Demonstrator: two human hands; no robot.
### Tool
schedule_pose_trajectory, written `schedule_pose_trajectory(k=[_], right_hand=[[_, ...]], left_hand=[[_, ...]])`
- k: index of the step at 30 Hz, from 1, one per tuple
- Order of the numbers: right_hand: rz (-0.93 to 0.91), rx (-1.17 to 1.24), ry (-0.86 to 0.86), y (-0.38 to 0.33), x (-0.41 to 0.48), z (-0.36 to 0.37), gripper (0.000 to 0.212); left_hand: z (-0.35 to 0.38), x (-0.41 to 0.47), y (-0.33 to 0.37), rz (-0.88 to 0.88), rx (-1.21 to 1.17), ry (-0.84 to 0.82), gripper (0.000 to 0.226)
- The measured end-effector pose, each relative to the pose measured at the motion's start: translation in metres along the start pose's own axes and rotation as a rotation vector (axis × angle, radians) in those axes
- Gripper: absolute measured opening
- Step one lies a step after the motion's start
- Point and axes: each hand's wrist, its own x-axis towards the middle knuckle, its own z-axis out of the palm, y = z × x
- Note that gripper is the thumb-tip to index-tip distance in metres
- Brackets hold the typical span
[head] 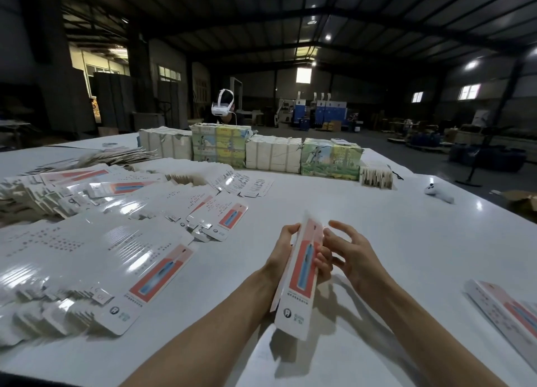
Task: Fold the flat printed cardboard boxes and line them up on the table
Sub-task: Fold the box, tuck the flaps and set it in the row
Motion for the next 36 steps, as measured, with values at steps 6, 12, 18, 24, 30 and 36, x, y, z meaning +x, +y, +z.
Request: schedule_pose_trajectory(k=[6,12,18,24,30,36], right_hand=[[-0.014,0.104,0.028,-0.002,0.001,-0.006,0.056],[-0.043,0.133,0.05,0.002,-0.002,-0.001,0.067],[-0.035,0.096,0.133,0.003,0.0,-0.003,0.051],[-0.146,-0.034,0.181,0.003,-0.001,-0.012,0.045],[-0.207,-0.149,0.236,0.0,-0.004,-0.013,0.033],[-0.191,-0.157,0.179,-0.001,-0.01,-0.006,0.038]], left_hand=[[0.006,-0.006,-0.002,0.154,0.3,0.168,0.06],[0.01,0.002,-0.006,0.111,0.335,0.25,0.043],[0.003,0.008,-0.009,0.229,0.408,0.276,0.065],[0.002,0.019,-0.02,0.486,0.655,0.391,0.032],[0.013,0.011,-0.02,0.426,0.703,0.211,0.058],[0.008,0.019,-0.023,0.428,0.79,0.196,0.121]])
